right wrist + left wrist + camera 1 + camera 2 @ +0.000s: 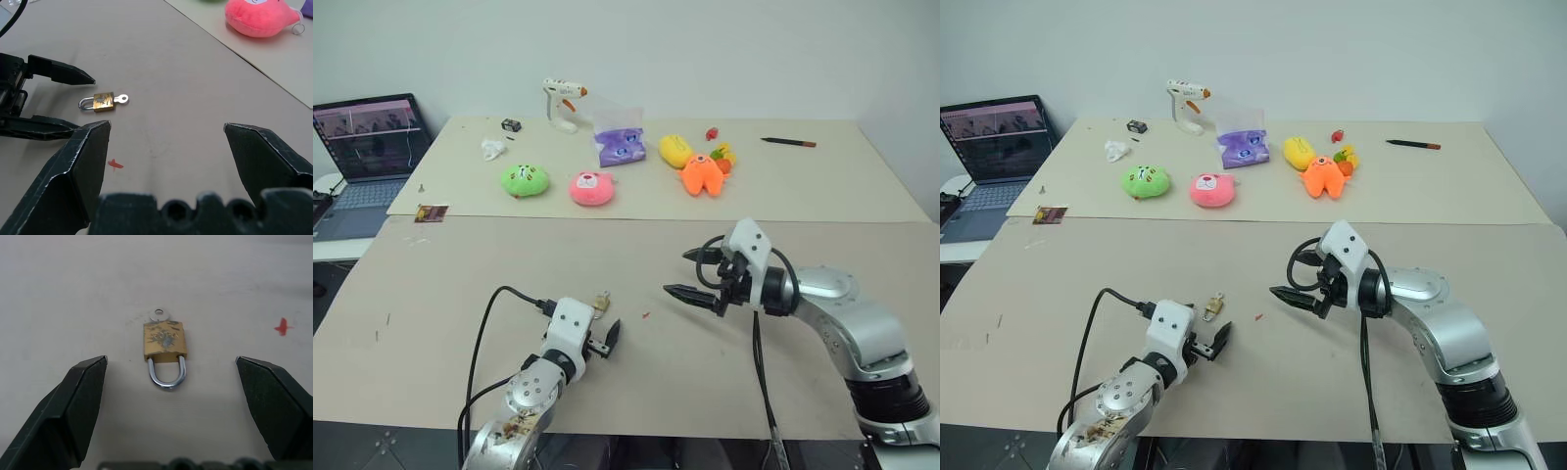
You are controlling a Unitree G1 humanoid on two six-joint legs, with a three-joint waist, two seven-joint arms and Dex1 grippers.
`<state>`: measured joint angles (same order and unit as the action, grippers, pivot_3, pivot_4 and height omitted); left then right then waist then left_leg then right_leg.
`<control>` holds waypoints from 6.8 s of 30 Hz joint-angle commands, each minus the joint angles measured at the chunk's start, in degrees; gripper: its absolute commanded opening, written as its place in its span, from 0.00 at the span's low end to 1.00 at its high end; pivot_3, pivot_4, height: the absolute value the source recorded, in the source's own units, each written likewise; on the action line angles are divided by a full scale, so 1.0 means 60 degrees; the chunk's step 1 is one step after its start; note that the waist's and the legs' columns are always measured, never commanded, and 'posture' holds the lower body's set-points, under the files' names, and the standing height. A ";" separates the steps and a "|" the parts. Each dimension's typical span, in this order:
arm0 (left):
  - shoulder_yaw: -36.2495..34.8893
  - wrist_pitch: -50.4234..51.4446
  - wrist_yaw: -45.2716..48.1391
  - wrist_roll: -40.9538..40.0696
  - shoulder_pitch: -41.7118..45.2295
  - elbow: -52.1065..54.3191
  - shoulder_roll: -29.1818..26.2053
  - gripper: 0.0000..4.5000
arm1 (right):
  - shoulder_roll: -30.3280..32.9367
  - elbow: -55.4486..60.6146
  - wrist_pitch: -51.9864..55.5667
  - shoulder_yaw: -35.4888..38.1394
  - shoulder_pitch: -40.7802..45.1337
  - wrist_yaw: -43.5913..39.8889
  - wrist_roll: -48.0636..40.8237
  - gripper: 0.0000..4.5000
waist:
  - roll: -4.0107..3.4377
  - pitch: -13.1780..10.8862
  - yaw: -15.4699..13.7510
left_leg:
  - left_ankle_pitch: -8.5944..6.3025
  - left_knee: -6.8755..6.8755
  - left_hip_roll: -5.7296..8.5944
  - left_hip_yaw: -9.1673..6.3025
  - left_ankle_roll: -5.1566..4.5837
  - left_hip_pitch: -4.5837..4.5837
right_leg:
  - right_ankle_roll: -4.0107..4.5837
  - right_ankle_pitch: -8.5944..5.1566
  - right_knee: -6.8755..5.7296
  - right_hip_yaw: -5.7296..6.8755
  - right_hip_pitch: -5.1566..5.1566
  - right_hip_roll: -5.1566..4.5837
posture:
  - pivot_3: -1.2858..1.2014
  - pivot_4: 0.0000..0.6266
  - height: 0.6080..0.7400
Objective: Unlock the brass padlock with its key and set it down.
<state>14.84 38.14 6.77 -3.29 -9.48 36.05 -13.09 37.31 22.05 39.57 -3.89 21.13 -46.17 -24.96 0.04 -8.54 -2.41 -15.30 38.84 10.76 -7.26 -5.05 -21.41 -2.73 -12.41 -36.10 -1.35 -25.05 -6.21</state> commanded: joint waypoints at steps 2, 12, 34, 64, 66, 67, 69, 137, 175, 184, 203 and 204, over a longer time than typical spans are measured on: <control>-0.0029 -0.0469 -0.0052 0.0242 0.0200 -0.0389 0.0123 1.00 | -0.0055 0.0334 0.0040 0.0140 0.0398 0.0053 -0.0190 0.97 | 0.0000 0.0000 -0.0004 | 0.0000 -0.0003 -0.0001 0.0000 0.0000 -0.0002 | 0.0001 0.0000 0.0000 0.0000 -0.0006 0.0001 | 0.52 0.24 1.00; 0.0069 -0.0745 0.0322 0.0328 0.0490 -0.0922 0.0137 0.69 | -0.0065 0.0446 0.0100 0.0149 0.0519 0.0212 -0.0188 1.00 | 0.0000 0.0000 -0.0004 | 0.0000 0.0002 -0.0001 0.0001 0.0000 -0.0001 | 0.0000 0.0000 -0.0001 0.0000 0.0000 0.0000 | 0.52 0.24 1.00; -0.1335 -0.7353 0.8701 -0.1565 0.3444 -0.4110 -0.4558 0.18 | 0.1153 0.0798 0.1562 0.0331 -0.0464 -0.1943 -0.2218 1.00 | -0.0001 0.0000 0.0009 | 0.0000 0.0000 -0.0018 0.0011 0.0000 -0.0002 | 0.0016 0.0013 0.0025 0.0049 -0.0014 0.0003 | 0.52 0.24 1.00; -0.1226 -1.4335 0.4126 0.4787 0.4383 -0.4899 -0.2848 0.18 | 0.0246 0.0973 0.4887 0.1449 -0.0300 0.1128 -0.5650 1.00 | 0.0013 -0.0002 0.0039 | 0.0021 0.0030 -0.0046 0.0024 -0.0056 -0.0035 | 0.0029 0.0063 0.0035 0.0109 -0.0025 0.0001 | 0.52 0.24 1.00; -0.1210 -1.4252 0.4042 0.4758 0.4341 -0.4830 -0.2912 0.18 | 0.0669 0.0861 0.4488 0.1291 -0.0335 0.0736 -0.5288 1.00 | 0.0013 -0.0002 0.0038 | 0.0021 0.0030 -0.0046 0.0030 -0.0057 -0.0034 | 0.0029 0.0063 0.0035 0.0107 -0.0027 0.0000 | 0.52 0.24 1.00; -0.1188 -1.4204 0.4037 0.4725 0.4363 -0.4828 -0.2949 0.18 | 0.0806 0.0806 0.4331 0.1231 -0.0327 0.0546 -0.5177 1.00 | 0.0013 -0.0002 0.0035 | 0.0021 0.0030 -0.0047 0.0034 -0.0057 -0.0035 | 0.0029 0.0062 0.0035 0.0106 -0.0029 0.0001 | 0.52 0.24 1.00; -0.1104 -1.4192 0.4065 0.4572 0.4435 -0.4813 -0.3052 0.18 | 0.0885 0.0631 0.3948 0.1118 -0.0114 0.0227 -0.4947 1.00 | 0.0014 -0.0002 0.0041 | 0.0021 0.0030 -0.0056 0.0040 -0.0056 -0.0033 | 0.0029 0.0062 0.0036 0.0106 -0.0026 -0.0003 | 0.52 0.24 1.00; -0.0516 -1.4163 0.2540 0.5595 0.4852 -0.4178 -0.2955 0.18 | 0.0130 -0.0871 0.5163 0.1234 0.2050 0.1783 -0.5571 0.01 | 0.0006 0.0002 0.0004 | 0.0037 0.0026 -0.0075 0.0079 -0.0089 -0.0095 | 0.0049 0.0099 -0.0006 0.0102 -0.0103 0.0003 | 0.52 0.24 1.00; -0.0095 -1.3191 0.3024 0.4802 0.4848 -0.4075 -0.2792 0.18 | 0.1074 -0.0433 0.3105 0.1130 0.1598 -0.1532 -0.4678 0.48 | 0.0018 0.0004 0.0036 | 0.0029 0.0096 -0.0108 0.0208 -0.0095 -0.0126 | 0.0071 0.0141 -0.0003 0.0122 -0.0170 -0.0024 | 0.52 0.24 1.00; -0.0049 -1.3172 0.3023 0.4771 0.4896 -0.4097 -0.2767 0.18 | 0.2120 -0.2191 0.1560 0.0788 0.1814 -0.2467 -0.2654 0.48 | 0.0018 0.0004 0.0020 | 0.0029 0.0099 -0.0105 0.0209 -0.0094 -0.0125 | 0.0069 0.0142 -0.0003 0.0132 -0.0169 -0.0024 | 0.52 0.24 1.00; 0.0068 -1.3148 0.3044 0.4756 0.4866 -0.4135 -0.2637 0.18 | 0.2262 -0.0520 0.3256 0.1381 0.2144 -0.2650 -0.4534 0.48 | 0.0018 0.0003 0.0006 | 0.0010 0.0147 -0.0122 0.0214 -0.0071 -0.0147 | 0.0070 0.0145 -0.0008 0.0103 -0.0165 -0.0026 | 0.52 0.24 1.00; 0.0073 -1.3153 0.3045 0.4754 0.4870 -0.4143 -0.2635 0.18 | 0.2134 -0.0534 0.3298 0.1386 0.2209 -0.2510 -0.4584 0.48 | 0.0018 0.0003 -0.0006 | 0.0010 0.0148 -0.0122 0.0214 -0.0073 -0.0146 | 0.0069 0.0146 -0.0008 0.0104 -0.0164 -0.0026 | 0.52 0.24 1.00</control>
<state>15.20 -40.88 25.54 26.56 19.43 10.24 -29.19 50.89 17.33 60.13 3.48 32.88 -62.57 -51.93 0.15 -8.52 -2.44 -15.25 39.74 10.04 -5.98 -5.50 -22.29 -2.32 -11.53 -36.15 -0.72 -26.04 -6.37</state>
